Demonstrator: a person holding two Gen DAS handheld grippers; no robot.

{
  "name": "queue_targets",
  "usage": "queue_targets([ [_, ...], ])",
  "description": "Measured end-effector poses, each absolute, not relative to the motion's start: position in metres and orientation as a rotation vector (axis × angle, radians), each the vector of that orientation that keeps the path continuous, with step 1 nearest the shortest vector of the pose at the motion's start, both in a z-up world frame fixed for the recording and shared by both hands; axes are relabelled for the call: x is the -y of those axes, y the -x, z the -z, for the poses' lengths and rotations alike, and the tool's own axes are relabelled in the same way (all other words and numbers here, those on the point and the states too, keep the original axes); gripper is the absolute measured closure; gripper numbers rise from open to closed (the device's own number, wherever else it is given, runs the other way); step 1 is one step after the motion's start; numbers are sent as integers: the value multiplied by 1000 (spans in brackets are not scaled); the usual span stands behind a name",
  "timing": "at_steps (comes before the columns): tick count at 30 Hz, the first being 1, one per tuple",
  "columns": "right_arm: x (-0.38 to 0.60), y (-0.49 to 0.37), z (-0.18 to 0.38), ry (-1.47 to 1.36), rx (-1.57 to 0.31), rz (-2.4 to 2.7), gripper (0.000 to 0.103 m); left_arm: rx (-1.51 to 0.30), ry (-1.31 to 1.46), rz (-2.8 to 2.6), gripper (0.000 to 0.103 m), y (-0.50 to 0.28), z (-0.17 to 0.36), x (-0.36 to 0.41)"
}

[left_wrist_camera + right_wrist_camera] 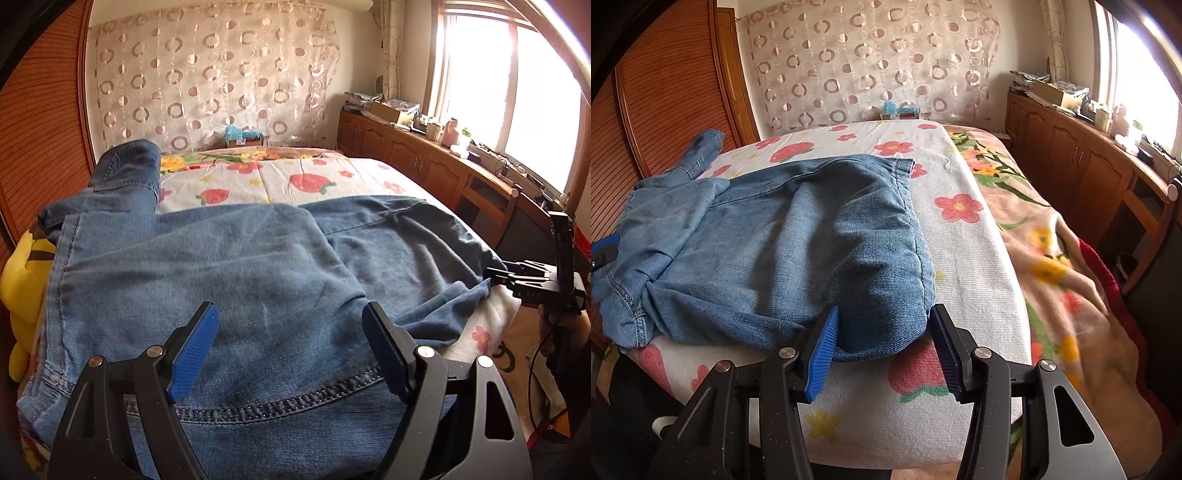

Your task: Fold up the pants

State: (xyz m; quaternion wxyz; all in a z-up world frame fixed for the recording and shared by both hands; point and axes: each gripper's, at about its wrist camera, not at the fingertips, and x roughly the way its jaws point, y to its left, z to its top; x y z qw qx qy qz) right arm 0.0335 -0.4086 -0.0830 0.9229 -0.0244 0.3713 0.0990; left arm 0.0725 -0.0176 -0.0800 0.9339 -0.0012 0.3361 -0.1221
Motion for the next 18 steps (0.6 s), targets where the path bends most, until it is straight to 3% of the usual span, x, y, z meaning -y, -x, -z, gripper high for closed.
queue_targets([
  [1,408,-33,83,52,-761,-203,52,-682,0,247,22,-72,78,17],
  [2,408,-33,83,53,-760,-203,58,-677,-1,246,22,-71,76,17],
  [3,408,-32,83,51,-757,-207,67,-672,-1,245,22,-71,75,18],
  [4,408,-32,83,45,-758,-226,84,-668,-2,244,22,-70,73,18],
  [5,408,-32,83,32,-763,-261,90,-663,-2,243,22,-70,70,18],
  [13,410,-27,68,-4,-711,-302,93,-639,-8,234,22,-67,61,16],
  [18,396,-23,26,0,-619,-380,94,-618,1,223,22,-62,53,11],
])
